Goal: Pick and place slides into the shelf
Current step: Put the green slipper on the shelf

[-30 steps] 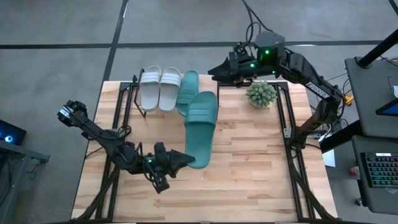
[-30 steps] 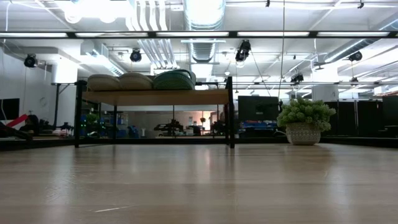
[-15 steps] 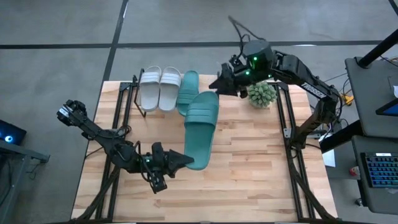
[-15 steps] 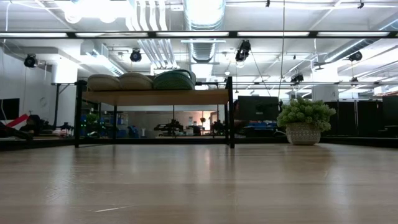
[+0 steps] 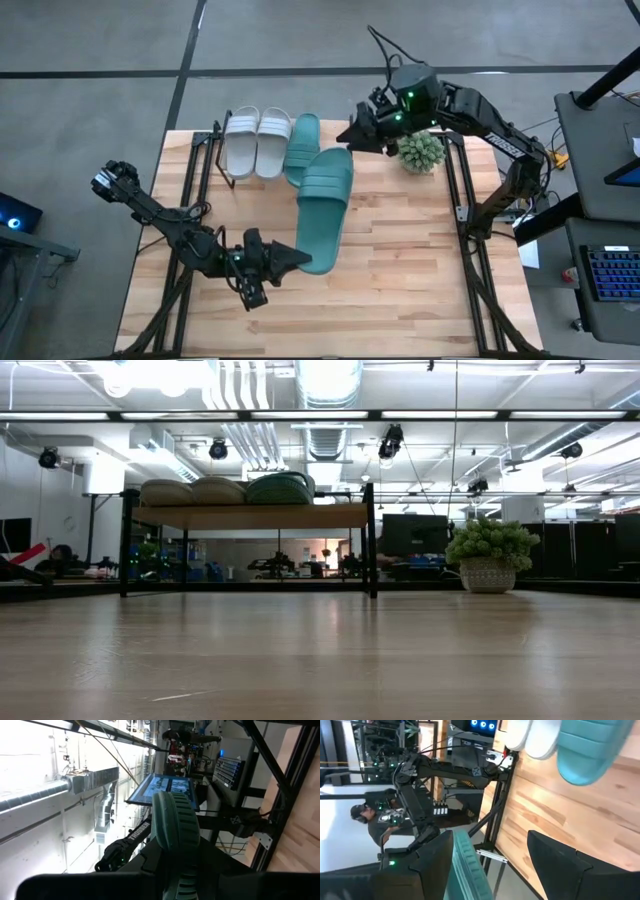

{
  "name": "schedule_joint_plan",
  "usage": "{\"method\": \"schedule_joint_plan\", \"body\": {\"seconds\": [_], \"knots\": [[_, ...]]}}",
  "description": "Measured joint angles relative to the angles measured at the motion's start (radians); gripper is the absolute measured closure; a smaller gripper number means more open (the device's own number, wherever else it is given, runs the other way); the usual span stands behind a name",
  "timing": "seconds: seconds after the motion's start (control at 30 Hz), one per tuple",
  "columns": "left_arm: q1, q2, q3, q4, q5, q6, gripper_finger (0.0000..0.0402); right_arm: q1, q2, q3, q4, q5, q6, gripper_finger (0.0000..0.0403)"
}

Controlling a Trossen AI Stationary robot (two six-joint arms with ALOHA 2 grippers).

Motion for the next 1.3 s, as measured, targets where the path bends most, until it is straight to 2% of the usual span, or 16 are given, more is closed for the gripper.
{"method": "schedule_joint_plan", "body": {"seconds": [0.17, 0.3, 0.9, 1.07, 1.23, 1.3], "knots": [[0.002, 0.0, 0.0, 0.0, 0.014, -0.001, 0.0354, 0.0, 0.0, 0.0, 0.049, -0.013, -0.005, 0.0158], [0.003, 0.0, 0.0, 0.0, 0.019, -0.008, 0.0354, 0.004, 0.0, 0.0, 0.074, -0.071, 0.007, 0.0158], [0.004, 0.0, -0.001, 0.0, 0.025, -0.025, 0.0354, 0.071, 0.0, -0.008, 0.033, -0.12, 0.028, 0.0165], [0.004, 0.0, -0.001, 0.0, 0.025, -0.024, 0.0354, 0.09, 0.005, -0.008, 0.033, -0.131, 0.025, 0.0217], [0.003, 0.0, 0.0, 0.0, 0.025, -0.025, 0.0354, 0.112, 0.022, -0.01, 0.033, -0.128, 0.03, 0.0321], [0.003, 0.0, 0.0, 0.001, 0.019, -0.031, 0.0353, 0.117, 0.023, -0.01, 0.032, -0.093, 0.026, 0.036]]}}
